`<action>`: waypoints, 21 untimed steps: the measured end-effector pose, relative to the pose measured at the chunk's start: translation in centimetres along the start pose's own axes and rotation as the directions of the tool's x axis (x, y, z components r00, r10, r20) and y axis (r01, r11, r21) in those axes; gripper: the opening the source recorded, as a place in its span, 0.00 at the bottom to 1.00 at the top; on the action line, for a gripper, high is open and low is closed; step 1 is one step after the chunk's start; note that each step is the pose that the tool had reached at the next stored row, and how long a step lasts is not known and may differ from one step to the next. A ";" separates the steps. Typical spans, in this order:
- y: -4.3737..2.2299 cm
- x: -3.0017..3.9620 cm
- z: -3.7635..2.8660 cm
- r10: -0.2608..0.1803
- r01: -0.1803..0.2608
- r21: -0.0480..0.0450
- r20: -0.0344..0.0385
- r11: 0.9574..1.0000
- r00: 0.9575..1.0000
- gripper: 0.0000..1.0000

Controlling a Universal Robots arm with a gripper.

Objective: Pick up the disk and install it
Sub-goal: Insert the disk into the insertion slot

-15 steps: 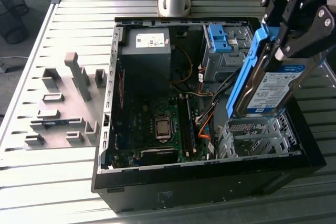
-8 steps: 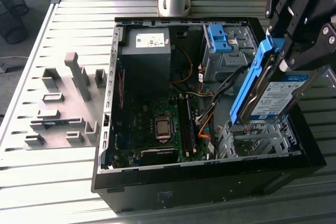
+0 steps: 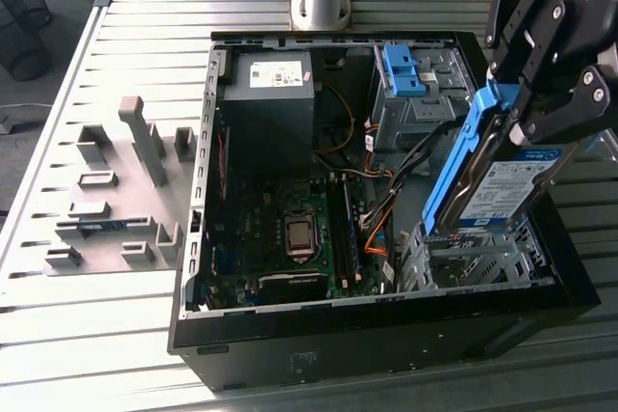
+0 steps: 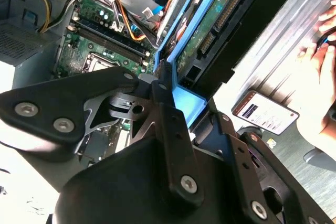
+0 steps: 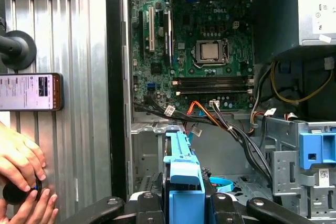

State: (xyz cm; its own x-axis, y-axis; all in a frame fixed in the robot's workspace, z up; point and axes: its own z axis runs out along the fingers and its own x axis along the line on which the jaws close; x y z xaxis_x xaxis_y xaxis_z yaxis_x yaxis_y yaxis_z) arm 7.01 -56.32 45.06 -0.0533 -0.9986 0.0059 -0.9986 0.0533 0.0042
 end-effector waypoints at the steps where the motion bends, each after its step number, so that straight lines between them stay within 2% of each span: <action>1: 0.00 0.00 0.13 0.000 0.000 0.000 0.000 1.000 1.000 0.36; 7: -0.37 -0.03 0.53 -0.001 0.001 0.000 0.000 1.000 1.000 0.36; 21: -0.40 0.03 1.29 0.000 0.000 0.000 0.000 1.000 1.000 0.36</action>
State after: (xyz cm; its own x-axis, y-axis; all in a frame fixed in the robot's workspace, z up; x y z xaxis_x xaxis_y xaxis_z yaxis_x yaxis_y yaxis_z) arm 7.39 -56.37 43.77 -0.0534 -0.9986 0.0061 -0.9986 0.0534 0.0042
